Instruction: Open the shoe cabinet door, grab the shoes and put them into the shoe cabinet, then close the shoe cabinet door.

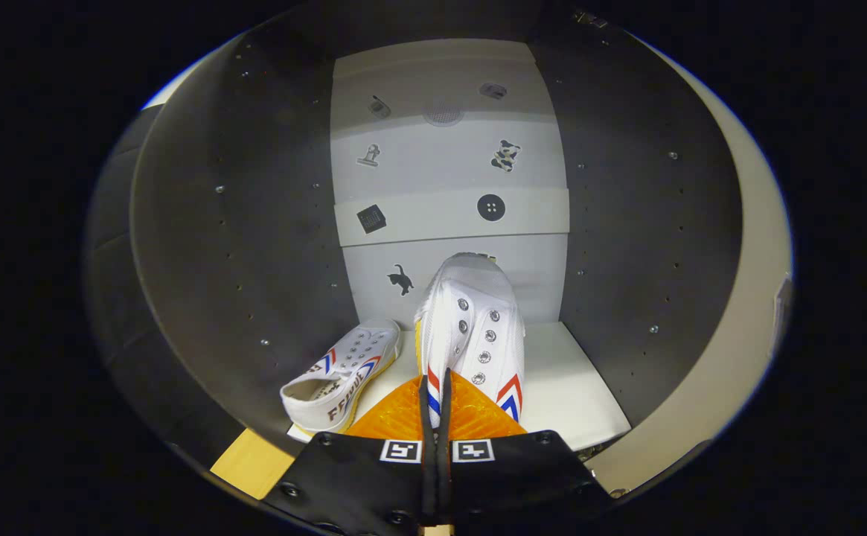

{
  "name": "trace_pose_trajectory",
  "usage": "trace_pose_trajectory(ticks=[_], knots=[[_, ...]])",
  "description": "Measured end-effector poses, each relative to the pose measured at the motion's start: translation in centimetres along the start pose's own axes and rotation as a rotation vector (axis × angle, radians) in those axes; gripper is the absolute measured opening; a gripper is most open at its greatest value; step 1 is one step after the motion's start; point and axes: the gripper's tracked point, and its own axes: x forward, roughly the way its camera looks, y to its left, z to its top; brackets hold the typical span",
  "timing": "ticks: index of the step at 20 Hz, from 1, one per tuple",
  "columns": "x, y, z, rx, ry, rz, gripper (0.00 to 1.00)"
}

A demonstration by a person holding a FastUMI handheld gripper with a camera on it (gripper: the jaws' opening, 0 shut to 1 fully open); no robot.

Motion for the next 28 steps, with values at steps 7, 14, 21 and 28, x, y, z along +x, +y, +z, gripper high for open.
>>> trace_pose_trajectory(ticks=[7, 14, 21, 28], knots=[[5.2, -0.9, 0.0, -0.049, 0.026, -0.043, 0.01], [8.1, -0.1, -2.3, -0.055, 0.085, -0.059, 0.01], [6.8, 0.5, -1.8, -0.067, 0.051, -0.081, 0.34], [-2.8, 2.3, -0.3, -0.038, -0.073, -0.054, 0.97]])
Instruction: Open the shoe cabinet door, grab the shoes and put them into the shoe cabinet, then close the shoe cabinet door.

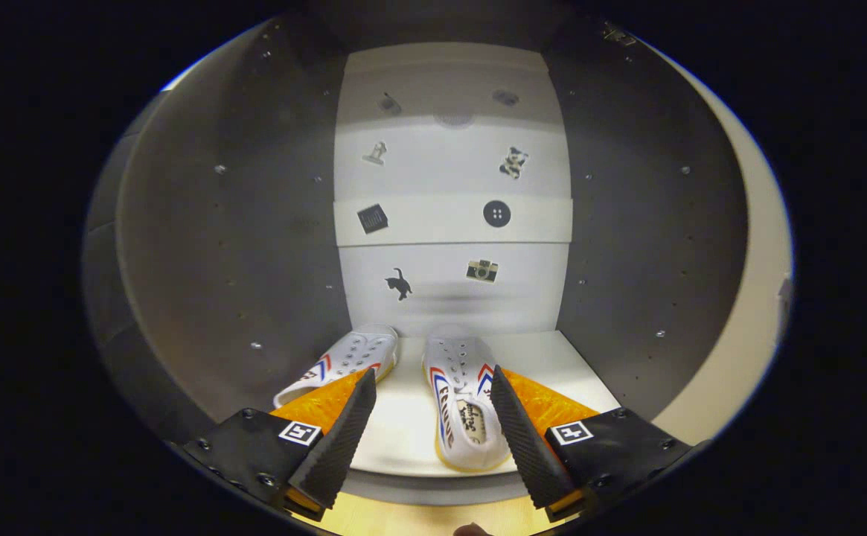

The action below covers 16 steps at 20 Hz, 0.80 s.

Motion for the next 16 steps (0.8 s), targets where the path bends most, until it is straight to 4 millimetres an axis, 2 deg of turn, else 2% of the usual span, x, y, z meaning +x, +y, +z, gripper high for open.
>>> trace_pose_trajectory(ticks=[8, 16], knots=[[-13.8, -0.3, 1.9, -0.022, -0.132, 0.018, 0.96], [-25.0, -0.9, 1.7, -0.031, -0.193, 0.039, 0.96]])
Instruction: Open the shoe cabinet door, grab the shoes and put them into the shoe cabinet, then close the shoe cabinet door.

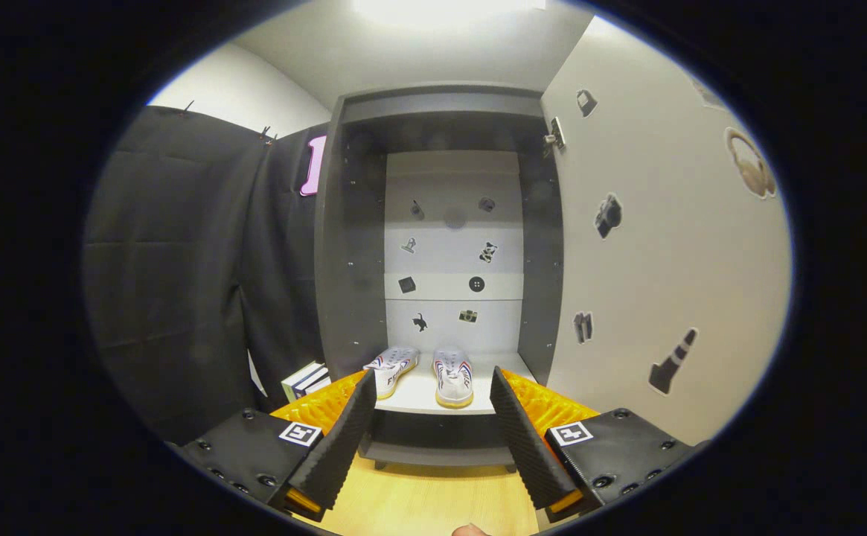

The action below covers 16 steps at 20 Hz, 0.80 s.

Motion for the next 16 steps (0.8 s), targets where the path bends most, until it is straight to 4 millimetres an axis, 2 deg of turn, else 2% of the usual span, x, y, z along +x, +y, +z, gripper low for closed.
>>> trace_pose_trajectory(ticks=[6, 13, 16], knots=[[-6.9, -1.5, 0.0, 0.009, -0.009, 0.0, 0.96], [-13.8, -4.6, 0.4, -0.005, -0.024, -0.031, 0.96], [-16.3, -6.6, 0.4, -0.006, -0.021, -0.048, 0.96]])
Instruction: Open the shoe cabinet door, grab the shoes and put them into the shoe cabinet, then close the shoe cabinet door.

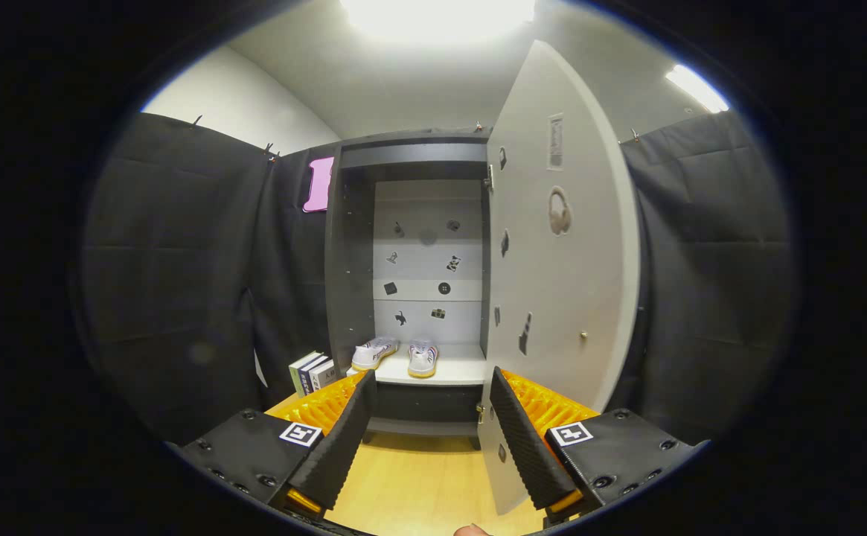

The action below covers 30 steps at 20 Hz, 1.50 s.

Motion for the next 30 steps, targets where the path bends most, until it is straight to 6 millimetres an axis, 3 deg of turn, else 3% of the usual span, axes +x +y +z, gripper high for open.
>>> trace_pose_trajectory(ticks=[6, 11, 18, 24, 27, 30], knots=[[-3.4, -4.7, 0.4, 0.044, 0.0, -0.058, 0.96], [-4.5, -9.2, 0.4, 0.062, 0.006, -0.142, 0.96], [-3.7, -16.4, -0.4, 0.094, 0.005, -0.321, 0.97], [-1.7, -22.3, -1.2, 0.067, -0.001, -0.505, 0.97], [0.2, -22.7, -2.3, 0.097, 0.025, -0.521, 0.97], [0.7, -22.6, -3.6, 0.117, 0.056, -0.528, 0.97]])
